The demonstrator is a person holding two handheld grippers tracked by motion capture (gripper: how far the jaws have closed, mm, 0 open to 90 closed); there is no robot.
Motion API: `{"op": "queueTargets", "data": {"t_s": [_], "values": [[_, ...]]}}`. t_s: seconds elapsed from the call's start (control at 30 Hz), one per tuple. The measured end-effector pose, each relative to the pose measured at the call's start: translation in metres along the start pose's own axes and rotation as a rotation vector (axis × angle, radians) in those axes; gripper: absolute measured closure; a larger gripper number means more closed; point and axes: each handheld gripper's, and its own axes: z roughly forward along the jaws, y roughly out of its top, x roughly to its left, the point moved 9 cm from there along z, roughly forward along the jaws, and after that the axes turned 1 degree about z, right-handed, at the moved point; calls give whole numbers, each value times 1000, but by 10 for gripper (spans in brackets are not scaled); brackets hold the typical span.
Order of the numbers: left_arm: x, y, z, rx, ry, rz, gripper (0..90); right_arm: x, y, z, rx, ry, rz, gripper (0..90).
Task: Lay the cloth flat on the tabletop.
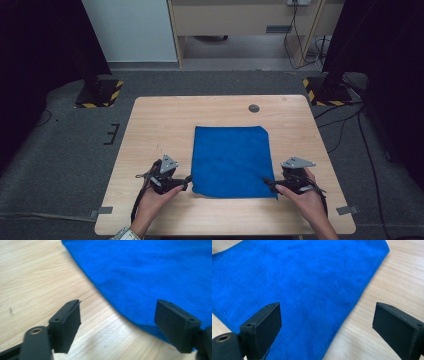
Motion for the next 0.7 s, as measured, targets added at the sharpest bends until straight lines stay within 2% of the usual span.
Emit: {"op": "queueTargets", "data": {"t_s": [0.17,0.23,0.3,0.4,0.57,0.7], "values": [[13,-2,-3,-13,-2,-12,123,9,11,6,-17,20,-25,86],[20,-3,-3,-15,8,-20,108,16,17,9,-25,34,-44,87],[28,-7,-3,4,35,-24,89,24,21,12,-20,52,-56,87],[37,-12,-3,13,49,-54,78,36,27,20,-16,73,-76,88],[51,-13,-7,-7,70,-79,57,56,35,35,3,106,-102,98],[60,-18,-8,2,82,-105,58,76,41,45,17,140,-133,112]]}}
